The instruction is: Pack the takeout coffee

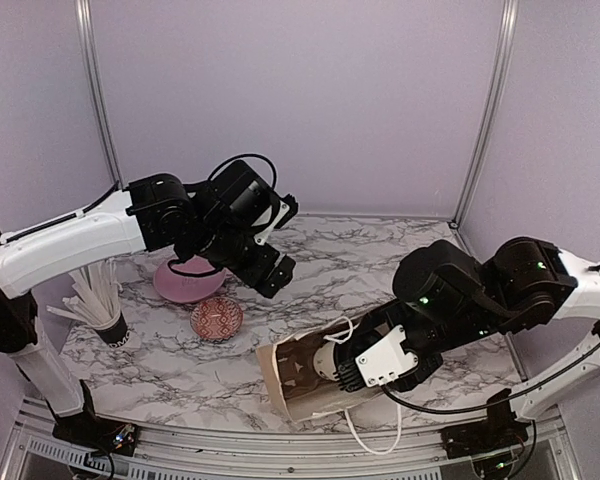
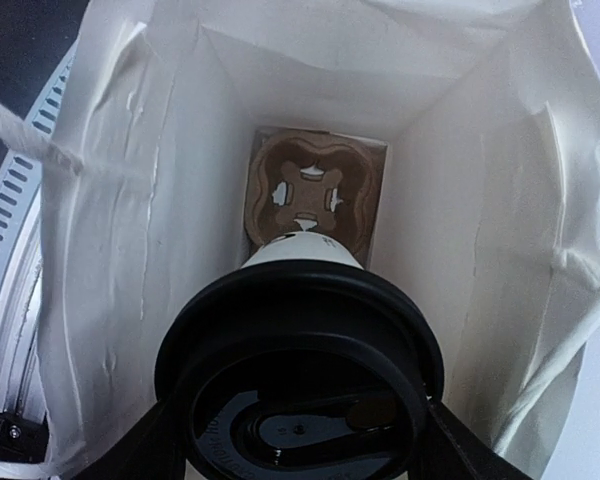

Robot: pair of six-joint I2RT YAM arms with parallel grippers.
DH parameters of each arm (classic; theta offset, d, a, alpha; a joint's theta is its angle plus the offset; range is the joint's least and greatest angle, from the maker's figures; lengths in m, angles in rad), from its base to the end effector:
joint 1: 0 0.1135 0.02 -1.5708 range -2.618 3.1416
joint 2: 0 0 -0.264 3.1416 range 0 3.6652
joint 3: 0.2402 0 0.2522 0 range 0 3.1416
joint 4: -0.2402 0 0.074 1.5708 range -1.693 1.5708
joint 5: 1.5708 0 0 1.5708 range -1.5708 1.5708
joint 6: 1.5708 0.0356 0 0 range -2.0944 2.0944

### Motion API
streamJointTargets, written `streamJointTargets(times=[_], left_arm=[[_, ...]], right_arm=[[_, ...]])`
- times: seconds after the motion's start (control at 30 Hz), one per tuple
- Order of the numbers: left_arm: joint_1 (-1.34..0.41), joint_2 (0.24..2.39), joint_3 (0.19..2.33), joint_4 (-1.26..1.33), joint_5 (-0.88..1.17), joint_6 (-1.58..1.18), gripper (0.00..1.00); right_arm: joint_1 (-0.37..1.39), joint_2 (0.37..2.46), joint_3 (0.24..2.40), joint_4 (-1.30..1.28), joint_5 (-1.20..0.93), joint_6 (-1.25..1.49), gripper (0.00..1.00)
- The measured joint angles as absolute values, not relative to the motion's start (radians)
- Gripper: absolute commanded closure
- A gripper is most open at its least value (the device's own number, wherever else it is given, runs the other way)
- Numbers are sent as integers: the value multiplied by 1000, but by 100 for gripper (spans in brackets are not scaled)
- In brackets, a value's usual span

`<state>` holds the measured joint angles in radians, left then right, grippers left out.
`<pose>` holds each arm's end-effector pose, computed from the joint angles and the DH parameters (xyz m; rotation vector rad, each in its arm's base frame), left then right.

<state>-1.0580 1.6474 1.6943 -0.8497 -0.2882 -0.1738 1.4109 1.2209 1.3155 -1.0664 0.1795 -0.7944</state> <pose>0.1841 -0.3063 0.3704 0.8785 2.1770 -0.2695 0.0428 0.2252 0.3543 -2.2160 1.1989 0.0200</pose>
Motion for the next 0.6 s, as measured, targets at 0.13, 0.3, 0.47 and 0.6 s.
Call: streamJointTargets(times=[0.13, 0.3, 0.47, 0.6], left_arm=[[-1058, 1753, 1692, -807, -303, -183, 2], [-1058, 1840, 1641, -728, -354, -186, 2], [-1057, 1898, 1626, -669, -352, -173, 3], [-1057, 1943, 1627, -635, -337, -160, 3]], right_arm=[[1411, 1167, 1239, -1065, 205, -806, 68], [1411, 1127, 1117, -1044, 269, -821, 69], [1411, 1109, 1044, -986, 336, -839, 70], [1411, 1106, 1026, -943, 368, -843, 70]])
